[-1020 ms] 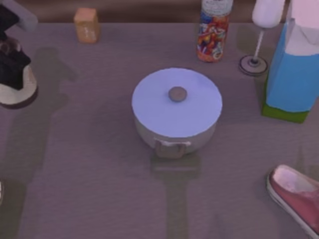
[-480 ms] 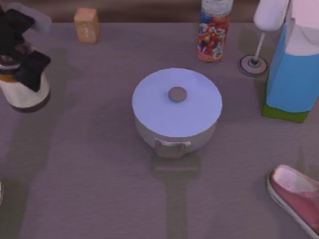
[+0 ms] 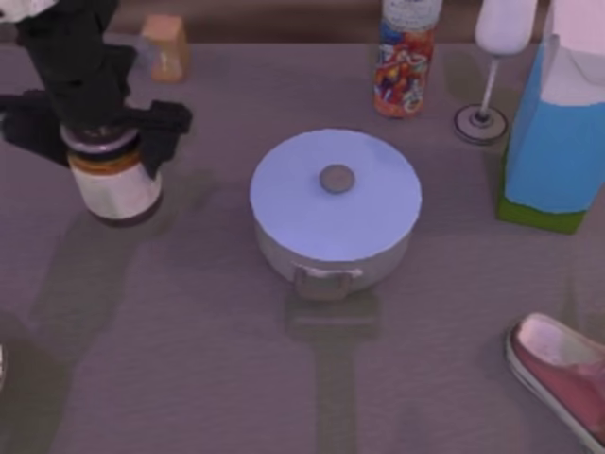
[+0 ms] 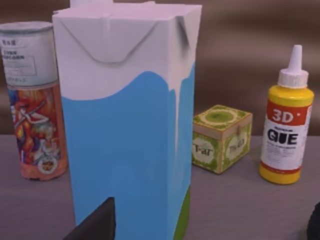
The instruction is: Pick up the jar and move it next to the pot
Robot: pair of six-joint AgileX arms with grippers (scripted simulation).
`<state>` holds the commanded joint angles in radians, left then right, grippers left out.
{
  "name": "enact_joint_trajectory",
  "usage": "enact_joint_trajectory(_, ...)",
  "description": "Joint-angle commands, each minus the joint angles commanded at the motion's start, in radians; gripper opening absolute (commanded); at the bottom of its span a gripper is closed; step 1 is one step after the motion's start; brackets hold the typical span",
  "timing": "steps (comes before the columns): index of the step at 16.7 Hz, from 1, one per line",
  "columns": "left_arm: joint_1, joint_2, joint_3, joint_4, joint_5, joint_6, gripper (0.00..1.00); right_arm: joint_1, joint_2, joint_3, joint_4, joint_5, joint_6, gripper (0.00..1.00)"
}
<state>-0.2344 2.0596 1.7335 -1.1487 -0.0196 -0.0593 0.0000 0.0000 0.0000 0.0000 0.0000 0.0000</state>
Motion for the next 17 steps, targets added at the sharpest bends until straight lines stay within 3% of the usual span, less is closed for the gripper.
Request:
enact_joint_trajectory(5,-0.076,0.001,-0.044,0.054,-0.027,-0.228,0.0,0.0,0.0,0.0,0.0,0.0,0.0,1.0)
enact_joint_trajectory(11,-0.077,0.0,-0.048,0.059,-0.028,-0.243,0.0,0.0,0.0,0.0,0.0,0.0,0.0,1.0)
enact_joint_trajectory(17,-0.077,0.052,-0.137,0.2,-0.028,-0.238,0.0,0.0,0.0,0.0,0.0,0.0,0.0,1.0)
